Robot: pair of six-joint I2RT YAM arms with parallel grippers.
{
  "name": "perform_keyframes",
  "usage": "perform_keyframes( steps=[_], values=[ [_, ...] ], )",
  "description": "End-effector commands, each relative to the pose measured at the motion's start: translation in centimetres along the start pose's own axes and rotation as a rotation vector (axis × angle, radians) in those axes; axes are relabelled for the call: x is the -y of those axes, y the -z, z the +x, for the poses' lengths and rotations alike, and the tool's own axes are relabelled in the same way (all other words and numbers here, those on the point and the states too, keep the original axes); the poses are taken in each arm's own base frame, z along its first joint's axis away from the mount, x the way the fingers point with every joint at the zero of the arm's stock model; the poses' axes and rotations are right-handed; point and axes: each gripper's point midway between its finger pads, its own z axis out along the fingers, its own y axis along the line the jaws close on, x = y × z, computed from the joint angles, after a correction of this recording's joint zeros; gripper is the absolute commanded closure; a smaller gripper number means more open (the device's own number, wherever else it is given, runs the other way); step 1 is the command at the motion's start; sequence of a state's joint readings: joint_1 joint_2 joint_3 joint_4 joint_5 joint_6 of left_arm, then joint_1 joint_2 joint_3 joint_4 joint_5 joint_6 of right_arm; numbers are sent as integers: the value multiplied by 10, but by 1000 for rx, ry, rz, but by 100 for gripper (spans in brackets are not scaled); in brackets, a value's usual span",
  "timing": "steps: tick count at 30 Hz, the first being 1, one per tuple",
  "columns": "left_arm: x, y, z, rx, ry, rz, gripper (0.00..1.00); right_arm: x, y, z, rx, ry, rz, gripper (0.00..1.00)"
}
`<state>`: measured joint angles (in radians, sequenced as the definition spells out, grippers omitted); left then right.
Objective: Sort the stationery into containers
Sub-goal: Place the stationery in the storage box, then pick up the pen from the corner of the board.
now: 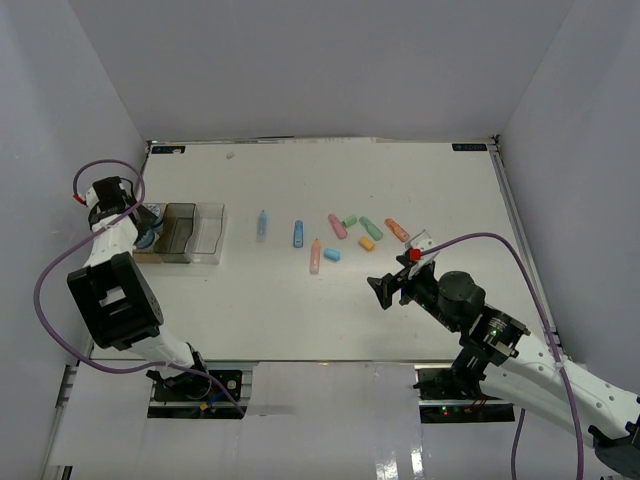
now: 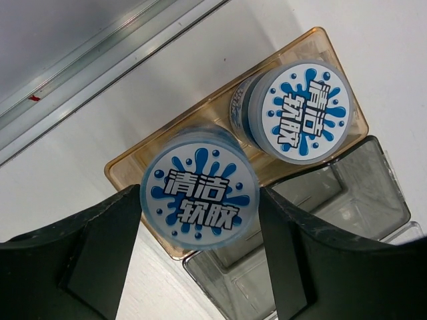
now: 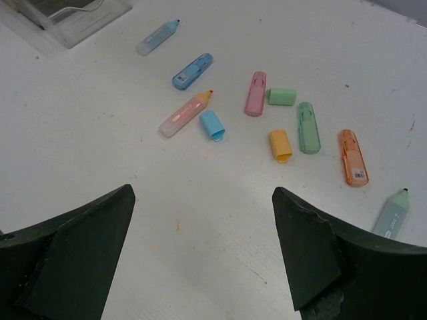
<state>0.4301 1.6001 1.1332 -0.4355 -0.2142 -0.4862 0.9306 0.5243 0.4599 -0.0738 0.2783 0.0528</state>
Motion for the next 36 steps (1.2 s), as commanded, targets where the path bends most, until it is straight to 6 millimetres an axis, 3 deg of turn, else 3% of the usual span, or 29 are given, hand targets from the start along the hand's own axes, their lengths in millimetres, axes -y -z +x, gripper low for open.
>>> perform_keyframes(
  steps=[1, 7, 10, 14, 17, 20, 21, 24, 27, 29, 30, 33, 36],
  values=[
    [9, 8, -15, 50, 23, 47, 20, 3, 0, -3, 15, -18, 21, 10],
    [11, 17, -16, 52, 11, 75, 6, 5, -2, 1, -11, -30, 38, 10],
    [16, 30, -19, 56, 11, 111, 2, 10, -2, 6, -42, -49, 71, 10],
    [41, 67, -22, 95, -32, 210, 2, 18, -2, 14, -94, -66, 135, 10],
    [74, 98, -7, 100, -129, 304, 2, 25, -3, 17, -126, -74, 185, 10],
    [109, 128, 23, 68, -233, 398, 2, 31, -5, 22, -154, -89, 226, 9],
    [128, 142, 41, 50, -287, 455, 2, 33, -6, 22, -158, -102, 238, 9],
    [157, 167, 77, 9, -369, 544, 2, 39, -10, 32, -205, -126, 274, 8],
    [190, 197, 132, -64, -486, 659, 2, 53, -15, 40, -250, -180, 309, 6],
    [201, 206, 152, -84, -533, 695, 2, 57, -21, 45, -282, -205, 312, 5],
    [207, 213, 170, -102, -581, 724, 2, 67, -22, 47, -293, -221, 340, 4],
    [217, 224, 199, -134, -649, 817, 2, 85, -32, 55, -353, -250, 375, 1],
    [216, 221, 213, -135, -670, 868, 2, 105, -41, 51, -370, -277, 409, 1]
  ],
)
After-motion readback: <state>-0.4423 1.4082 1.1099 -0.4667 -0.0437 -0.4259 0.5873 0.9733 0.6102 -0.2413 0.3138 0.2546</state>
